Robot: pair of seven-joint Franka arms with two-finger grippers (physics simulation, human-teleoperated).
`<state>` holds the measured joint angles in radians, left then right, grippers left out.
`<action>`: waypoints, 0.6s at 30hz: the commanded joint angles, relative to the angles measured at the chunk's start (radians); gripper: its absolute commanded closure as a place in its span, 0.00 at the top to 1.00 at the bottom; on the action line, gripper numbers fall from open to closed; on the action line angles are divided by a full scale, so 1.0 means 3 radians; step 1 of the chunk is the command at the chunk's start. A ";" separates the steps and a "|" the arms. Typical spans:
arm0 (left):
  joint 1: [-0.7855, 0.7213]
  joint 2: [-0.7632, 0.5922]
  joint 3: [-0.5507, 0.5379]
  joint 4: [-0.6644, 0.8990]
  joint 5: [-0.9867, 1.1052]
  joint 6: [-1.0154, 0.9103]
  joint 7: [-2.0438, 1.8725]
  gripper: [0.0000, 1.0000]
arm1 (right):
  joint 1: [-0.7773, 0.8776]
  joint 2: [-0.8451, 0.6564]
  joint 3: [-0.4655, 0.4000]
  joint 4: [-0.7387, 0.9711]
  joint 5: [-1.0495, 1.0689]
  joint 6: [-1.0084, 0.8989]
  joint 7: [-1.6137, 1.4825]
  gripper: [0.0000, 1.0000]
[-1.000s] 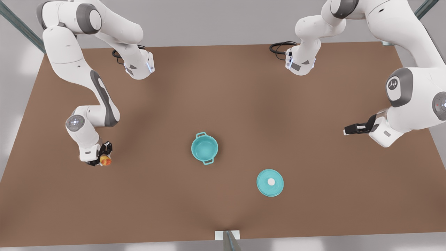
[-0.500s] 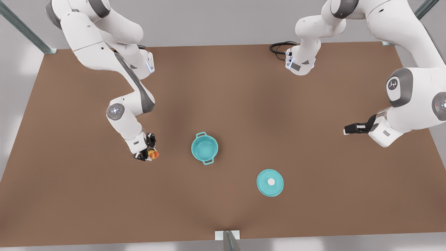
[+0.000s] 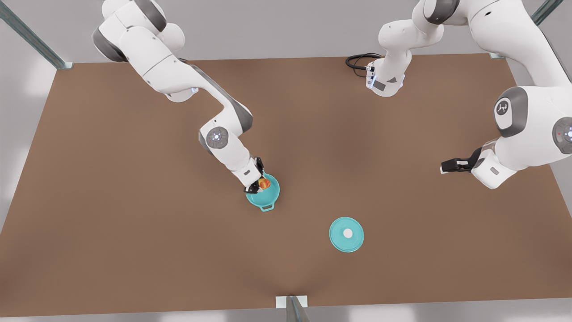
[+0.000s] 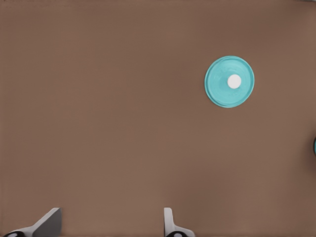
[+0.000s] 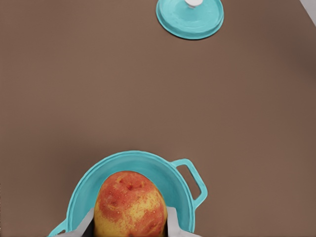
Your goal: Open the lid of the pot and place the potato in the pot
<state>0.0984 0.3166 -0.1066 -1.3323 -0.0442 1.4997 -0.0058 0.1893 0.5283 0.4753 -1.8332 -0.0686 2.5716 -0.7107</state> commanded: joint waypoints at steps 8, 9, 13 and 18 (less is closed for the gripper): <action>0.0004 0.0003 -0.0003 0.0008 0.0035 0.0012 0.0030 1.00 | 0.0059 0.0207 -0.0163 0.0010 -0.0022 -0.0156 0.1096 0.45; 0.0004 0.0003 -0.0003 0.0003 0.0035 0.0012 0.0030 1.00 | 0.0059 0.0207 -0.0163 0.0010 -0.0022 -0.0161 0.1086 0.57; -0.0006 0.0008 -0.0003 0.0008 0.0035 0.0012 0.0014 1.00 | 0.0070 0.0197 -0.0163 0.0036 -0.0022 -0.0161 0.1106 1.00; -0.0006 0.0008 -0.0003 0.0008 0.0035 0.0012 0.0024 1.00 | -0.0191 -0.0421 -0.0909 0.0926 -0.0012 -0.2778 0.1310 1.00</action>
<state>0.0966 0.3203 -0.1071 -1.3307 -0.0344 1.5035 -0.0009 0.1371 0.4197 0.2401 -1.6021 -0.0763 2.2328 -0.4974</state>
